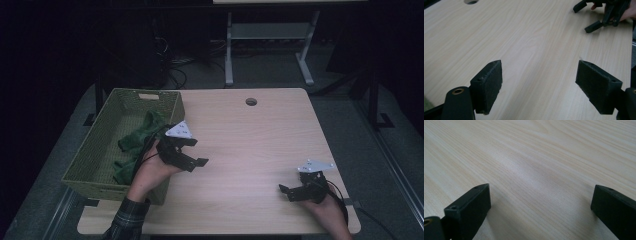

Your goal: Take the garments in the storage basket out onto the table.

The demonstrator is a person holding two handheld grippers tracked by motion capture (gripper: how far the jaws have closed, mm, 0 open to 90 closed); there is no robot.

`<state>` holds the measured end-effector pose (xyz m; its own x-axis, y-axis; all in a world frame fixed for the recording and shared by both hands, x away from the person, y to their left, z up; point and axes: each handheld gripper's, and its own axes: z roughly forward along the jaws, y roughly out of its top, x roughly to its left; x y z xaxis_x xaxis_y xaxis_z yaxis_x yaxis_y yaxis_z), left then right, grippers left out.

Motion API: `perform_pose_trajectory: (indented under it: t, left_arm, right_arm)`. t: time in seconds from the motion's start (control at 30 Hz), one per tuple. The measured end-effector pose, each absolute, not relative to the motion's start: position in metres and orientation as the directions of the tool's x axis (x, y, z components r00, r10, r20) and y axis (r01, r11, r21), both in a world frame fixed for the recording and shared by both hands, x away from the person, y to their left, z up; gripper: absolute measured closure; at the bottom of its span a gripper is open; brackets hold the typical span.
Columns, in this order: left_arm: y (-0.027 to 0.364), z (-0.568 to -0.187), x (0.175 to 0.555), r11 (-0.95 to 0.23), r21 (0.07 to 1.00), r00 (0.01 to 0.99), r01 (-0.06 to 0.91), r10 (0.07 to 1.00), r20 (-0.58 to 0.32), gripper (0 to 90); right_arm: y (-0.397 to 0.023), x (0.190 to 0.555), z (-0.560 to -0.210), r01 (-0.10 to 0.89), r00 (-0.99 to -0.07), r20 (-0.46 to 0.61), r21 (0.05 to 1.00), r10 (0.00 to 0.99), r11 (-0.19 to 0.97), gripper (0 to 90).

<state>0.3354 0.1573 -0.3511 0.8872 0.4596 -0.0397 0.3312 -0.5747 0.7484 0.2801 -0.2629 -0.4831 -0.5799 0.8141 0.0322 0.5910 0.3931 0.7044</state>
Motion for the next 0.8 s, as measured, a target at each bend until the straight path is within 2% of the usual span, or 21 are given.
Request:
perform_pose_trajectory:
  t: [0.8]
  left_arm:
    - [0.210,-0.331,0.334,-0.512,0.777,0.832,0.367,0.554,-0.029,24.1]
  right_arm:
    - [-0.263,0.280,-0.483,0.591,-0.580,0.033,0.704,0.814,0.393,2.2]
